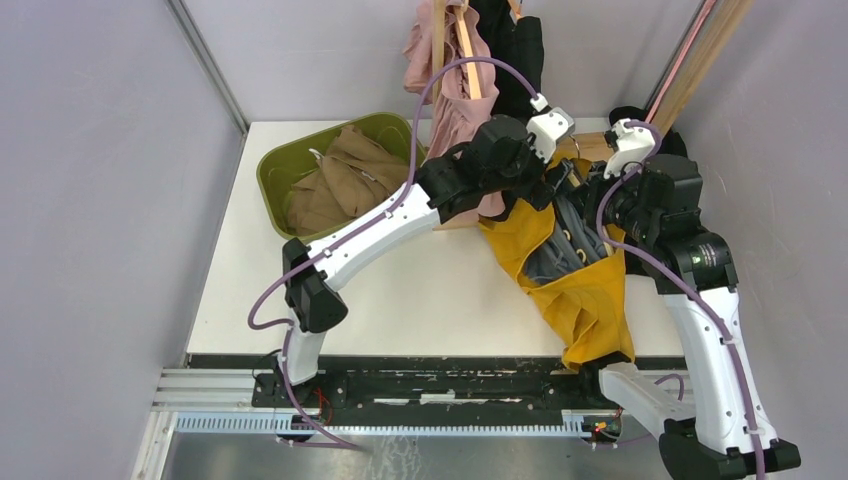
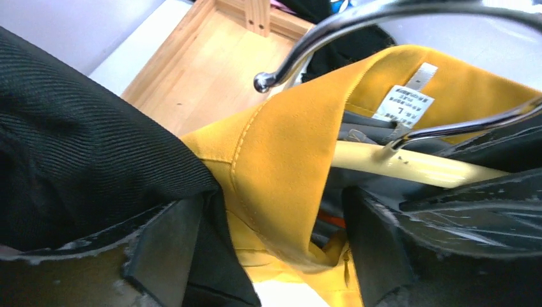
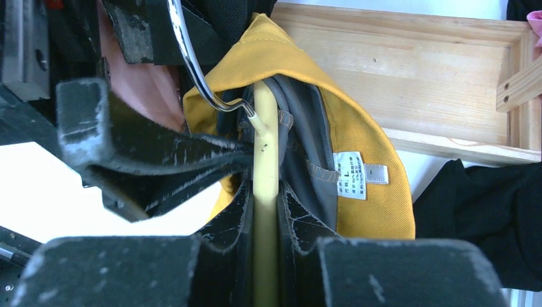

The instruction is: Remove the skirt from the hanger

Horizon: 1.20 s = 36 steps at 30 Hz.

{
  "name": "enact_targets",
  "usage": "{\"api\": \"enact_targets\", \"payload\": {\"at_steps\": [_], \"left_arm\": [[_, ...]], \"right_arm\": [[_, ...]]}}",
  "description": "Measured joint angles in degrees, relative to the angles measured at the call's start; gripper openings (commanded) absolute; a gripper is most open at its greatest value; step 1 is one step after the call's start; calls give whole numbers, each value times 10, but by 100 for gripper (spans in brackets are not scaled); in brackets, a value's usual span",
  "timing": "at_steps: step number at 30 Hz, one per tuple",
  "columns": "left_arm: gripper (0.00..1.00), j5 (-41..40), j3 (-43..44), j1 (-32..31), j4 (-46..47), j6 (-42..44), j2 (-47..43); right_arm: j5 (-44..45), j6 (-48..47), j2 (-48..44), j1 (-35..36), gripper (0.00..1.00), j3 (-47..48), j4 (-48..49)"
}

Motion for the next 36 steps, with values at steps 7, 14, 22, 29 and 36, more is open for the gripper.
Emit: {"api": "enact_targets", "payload": {"at_steps": [7, 14, 22, 29, 36], "left_arm": [[3, -23, 0, 3, -5, 27, 2], [3, -59, 12, 1, -25, 58, 2], [3, -43, 74, 47, -65, 62, 21], [3, 8, 102, 76, -81, 50, 49], [3, 55, 116, 97, -76, 20, 70]], "right_arm": [[4, -2, 5, 9, 1, 0, 0], [9, -4, 7, 19, 1, -4, 4], [17, -15, 0, 37, 1, -49, 39], [19, -16, -4, 45, 1, -83, 57], [30, -17, -9, 48, 1, -118, 68]]}}
